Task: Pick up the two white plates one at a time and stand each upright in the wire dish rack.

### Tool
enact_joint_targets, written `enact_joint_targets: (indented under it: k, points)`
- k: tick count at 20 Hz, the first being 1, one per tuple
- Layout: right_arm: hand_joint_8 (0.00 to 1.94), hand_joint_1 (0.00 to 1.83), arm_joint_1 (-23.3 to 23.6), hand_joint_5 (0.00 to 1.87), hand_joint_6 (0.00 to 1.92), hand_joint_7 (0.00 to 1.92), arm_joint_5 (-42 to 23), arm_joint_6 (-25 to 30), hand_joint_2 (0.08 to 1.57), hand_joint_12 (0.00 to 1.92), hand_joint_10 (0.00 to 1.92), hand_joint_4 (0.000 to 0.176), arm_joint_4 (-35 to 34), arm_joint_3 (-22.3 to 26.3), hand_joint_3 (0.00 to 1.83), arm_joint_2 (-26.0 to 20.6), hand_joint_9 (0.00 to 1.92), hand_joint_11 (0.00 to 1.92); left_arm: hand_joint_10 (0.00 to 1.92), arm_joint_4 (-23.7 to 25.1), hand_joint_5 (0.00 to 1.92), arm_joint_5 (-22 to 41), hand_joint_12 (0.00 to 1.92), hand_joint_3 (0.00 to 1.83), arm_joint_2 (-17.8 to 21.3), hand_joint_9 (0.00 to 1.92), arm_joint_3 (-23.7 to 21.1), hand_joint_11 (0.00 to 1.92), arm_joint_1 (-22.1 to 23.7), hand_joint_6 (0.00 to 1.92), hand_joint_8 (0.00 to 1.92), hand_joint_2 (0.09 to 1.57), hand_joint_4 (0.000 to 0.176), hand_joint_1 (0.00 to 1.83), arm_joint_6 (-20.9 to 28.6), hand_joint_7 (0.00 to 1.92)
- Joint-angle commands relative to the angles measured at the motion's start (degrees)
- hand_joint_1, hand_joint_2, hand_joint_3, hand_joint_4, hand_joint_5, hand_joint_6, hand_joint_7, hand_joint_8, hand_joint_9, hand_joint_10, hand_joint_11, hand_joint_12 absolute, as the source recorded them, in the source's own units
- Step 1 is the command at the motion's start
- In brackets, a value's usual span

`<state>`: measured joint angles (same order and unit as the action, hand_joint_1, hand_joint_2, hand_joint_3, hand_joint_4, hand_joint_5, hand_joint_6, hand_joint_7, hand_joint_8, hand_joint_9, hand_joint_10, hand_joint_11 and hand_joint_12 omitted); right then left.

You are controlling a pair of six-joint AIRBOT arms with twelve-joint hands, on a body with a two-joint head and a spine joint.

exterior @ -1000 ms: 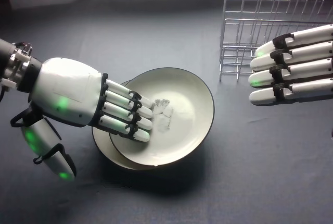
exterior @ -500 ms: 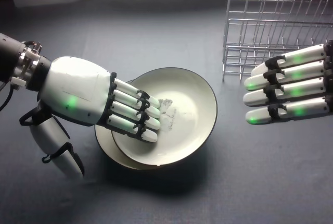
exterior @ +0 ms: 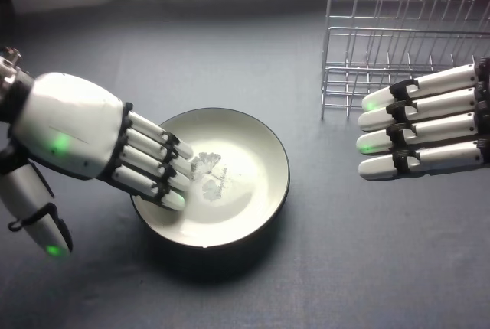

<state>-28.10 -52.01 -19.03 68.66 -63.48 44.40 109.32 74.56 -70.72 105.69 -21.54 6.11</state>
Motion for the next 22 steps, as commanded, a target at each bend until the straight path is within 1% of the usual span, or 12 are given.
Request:
enact_joint_targets:
  k: [1,4,5,6,7,10,13,14,16,18,19,22]
  points:
    - [0.0,1.1,0.35,0.0,0.0,0.0,-3.72,-0.05,0.74,0.16,0.0,0.0,-3.85,0.0,0.0,-0.34,0.0,0.0,0.0,-3.94,0.03,2.43,0.0,0.0,0.55,0.0,0.19,0.0,0.76,0.01,0.0,1.08,0.0,0.0,0.51,0.0]
    - [0.0,1.09,0.35,0.0,0.0,0.0,-3.76,-0.05,0.73,0.21,0.0,0.0,-3.86,0.0,0.0,-0.51,0.0,0.0,0.0,-3.45,0.02,2.72,0.0,0.0,0.73,0.0,0.45,0.0,1.5,0.0,0.0,1.08,0.0,0.0,0.93,0.0]
    - [0.0,1.09,0.35,0.0,0.0,0.0,-3.76,-0.05,0.74,0.18,0.0,0.0,-3.86,0.0,0.0,-0.54,0.0,0.0,0.0,-2.79,0.04,2.88,0.0,0.0,0.75,0.0,0.57,0.0,1.5,0.01,0.0,1.08,0.0,0.0,0.96,0.0]
    - [0.0,1.13,0.35,0.0,0.0,0.0,-3.76,-0.05,0.76,0.12,0.0,0.0,-3.86,-0.01,0.0,-0.55,0.0,0.0,0.0,-2.15,0.03,2.92,0.0,0.0,0.74,0.0,0.65,0.0,1.45,0.01,0.0,1.08,0.0,0.0,0.96,0.0]
    - [0.0,1.13,0.35,0.0,0.0,0.0,-3.76,-0.05,0.76,0.11,0.0,0.0,-3.86,-0.01,0.0,-0.55,0.0,0.0,0.0,-1.99,0.03,2.92,0.0,0.0,0.71,0.0,0.77,0.0,1.26,0.01,0.0,1.07,0.0,0.0,0.96,0.0]
    - [0.0,1.15,0.38,0.0,0.0,0.0,-3.85,-0.05,0.77,0.23,0.0,0.0,-3.86,-0.01,0.0,-0.55,0.0,0.0,0.0,-1.91,0.04,2.85,0.0,0.0,0.39,0.0,1.65,0.0,0.35,0.01,0.0,1.07,0.0,0.0,0.96,0.01]
    - [0.0,1.16,0.38,0.0,0.0,0.0,-3.9,-0.05,0.77,0.15,0.0,0.0,-3.86,-0.01,0.0,-0.55,0.0,0.0,0.0,-1.22,0.03,2.67,0.0,0.0,-0.04,0.0,2.58,0.0,-0.08,0.0,0.0,1.07,0.0,0.0,0.94,0.0]
    - [0.0,1.16,0.37,0.0,0.0,0.0,-3.93,-0.05,0.77,0.15,0.0,0.0,-3.86,-0.01,0.0,-0.55,0.0,0.0,0.0,-0.89,0.03,2.61,0.0,0.0,-0.17,0.0,2.86,0.0,-0.15,0.0,0.0,1.07,0.0,0.0,0.92,0.0]
    - [0.0,1.13,0.37,0.0,0.0,0.0,-4.01,-0.05,0.78,0.11,0.0,0.0,-3.86,-0.01,0.0,-0.54,0.0,0.0,0.0,-0.11,0.04,2.42,0.0,0.0,-0.42,0.0,3.35,0.0,-0.43,0.0,0.0,1.08,0.0,0.0,0.62,0.0]
    - [0.0,1.14,0.37,0.0,0.0,0.0,-4.19,-0.05,0.78,0.1,0.0,0.0,-3.86,-0.01,0.01,-0.54,0.0,0.0,0.0,1.02,0.02,2.19,0.0,0.0,-0.64,0.0,3.69,0.0,-1.08,0.0,0.0,1.07,0.0,0.0,0.03,0.0]
    - [0.0,1.12,0.38,0.0,0.0,0.0,-4.22,-0.05,0.78,0.08,0.0,0.0,-3.87,-0.01,0.0,-0.54,0.0,0.0,0.0,1.27,0.03,2.19,0.0,0.0,-0.71,0.0,3.8,0.0,-1.33,0.01,0.0,1.08,0.0,0.0,-0.18,0.0]
    - [0.0,1.12,0.38,0.0,0.0,0.0,-4.44,-0.05,0.77,0.09,0.0,0.0,-3.87,-0.01,0.0,-0.55,0.0,0.0,0.0,1.51,0.03,2.06,0.0,0.0,-0.8,0.0,3.95,0.0,-2.03,0.0,0.0,1.07,0.0,0.0,-0.48,0.0]
